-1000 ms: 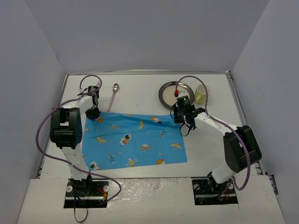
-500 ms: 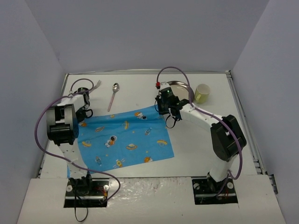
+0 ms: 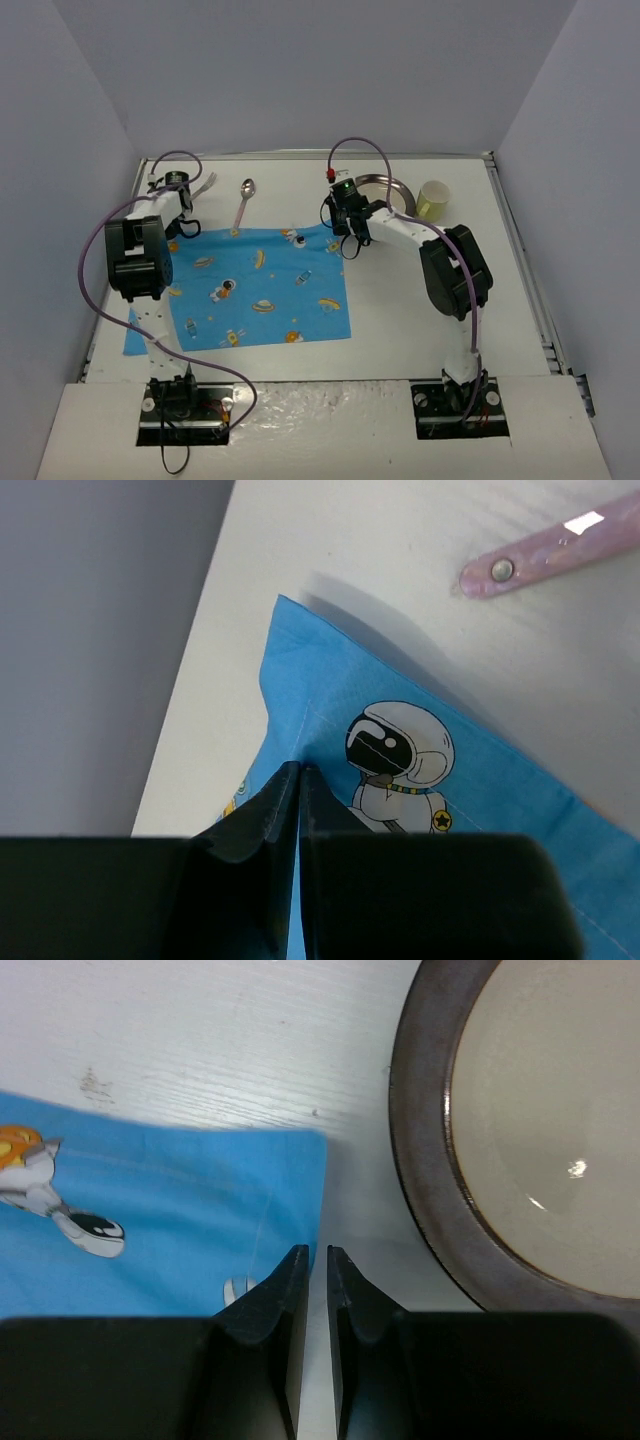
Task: Set the dinner table for one person
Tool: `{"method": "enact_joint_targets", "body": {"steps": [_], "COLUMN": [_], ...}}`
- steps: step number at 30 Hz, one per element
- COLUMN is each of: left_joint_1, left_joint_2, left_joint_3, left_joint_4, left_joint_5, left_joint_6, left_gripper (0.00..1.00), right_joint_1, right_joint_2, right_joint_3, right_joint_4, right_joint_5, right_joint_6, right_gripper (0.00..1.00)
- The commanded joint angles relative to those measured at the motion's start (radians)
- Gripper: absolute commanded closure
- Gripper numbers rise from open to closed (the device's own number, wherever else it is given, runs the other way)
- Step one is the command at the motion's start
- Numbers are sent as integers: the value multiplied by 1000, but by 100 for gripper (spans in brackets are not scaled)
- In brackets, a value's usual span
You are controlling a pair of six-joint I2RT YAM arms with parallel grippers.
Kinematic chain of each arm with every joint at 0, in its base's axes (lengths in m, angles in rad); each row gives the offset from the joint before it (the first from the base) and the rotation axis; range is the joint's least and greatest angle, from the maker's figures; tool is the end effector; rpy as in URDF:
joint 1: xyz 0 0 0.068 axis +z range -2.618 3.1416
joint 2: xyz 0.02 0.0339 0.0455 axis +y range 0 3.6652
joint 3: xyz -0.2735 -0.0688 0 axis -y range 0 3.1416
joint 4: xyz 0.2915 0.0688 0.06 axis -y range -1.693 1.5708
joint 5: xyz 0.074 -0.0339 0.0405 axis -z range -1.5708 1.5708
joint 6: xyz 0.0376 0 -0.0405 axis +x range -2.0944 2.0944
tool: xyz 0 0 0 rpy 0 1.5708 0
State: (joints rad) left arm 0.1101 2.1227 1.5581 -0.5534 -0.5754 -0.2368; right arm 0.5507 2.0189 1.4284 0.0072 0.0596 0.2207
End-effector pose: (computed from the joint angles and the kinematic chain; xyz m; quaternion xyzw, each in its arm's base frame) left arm 0.4827 0.0740 0.1462 -0.2240 0.9094 0.2623 0.2323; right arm 0.4333 0.2635 0.1861 -0.1306 0.8705 0.1539 0.4488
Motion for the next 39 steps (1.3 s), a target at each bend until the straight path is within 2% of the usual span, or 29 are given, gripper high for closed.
{"method": "enact_joint_targets", "body": {"steps": [1,5,6,8,9,10,11,14,18,24,31,39], "left_joint_1": [18,10,3,-17,-25,-32,-37,-52,-56,-55,-55,-56], "left_joint_2": [-133,-250,-298,-377,-442,-485,-514,-606,-769,-952,-1030,-1023], "left_joint_3": [55,-10,-38,-114,-142,-163,-179,-249,-403,-515,-577,-598], "left_joint_4": [44,14,8,5,-4,-19,-39,-137,-158,-183,-187,-183], "left_joint_5": [-27,12,21,42,68,88,104,181,267,291,316,324], "left_joint_6": [38,12,2,-15,-19,-31,-47,-105,-150,-162,-183,-184], "left_gripper": [95,68,58,39,25,17,15,10,6,3,3,3], "right_joint_1": [-13,10,21,41,59,74,86,134,200,317,449,566], "right_joint_2": [-58,-125,-156,-204,-243,-270,-288,-340,-365,-362,-338,-295], "right_joint_3": [24,-23,-48,-108,-134,-157,-179,-269,-375,-484,-545,-536], "right_joint_4": [-26,-65,-65,-67,-67,-67,-67,-62,-46,-17,-18,-75], "right_joint_5": [72,107,113,112,105,94,82,68,75,80,108,106], "right_joint_6": [16,22,18,6,2,3,9,39,81,149,244,325], "right_gripper": [83,59,54,50,50,49,49,49,49,49,49,49]}}
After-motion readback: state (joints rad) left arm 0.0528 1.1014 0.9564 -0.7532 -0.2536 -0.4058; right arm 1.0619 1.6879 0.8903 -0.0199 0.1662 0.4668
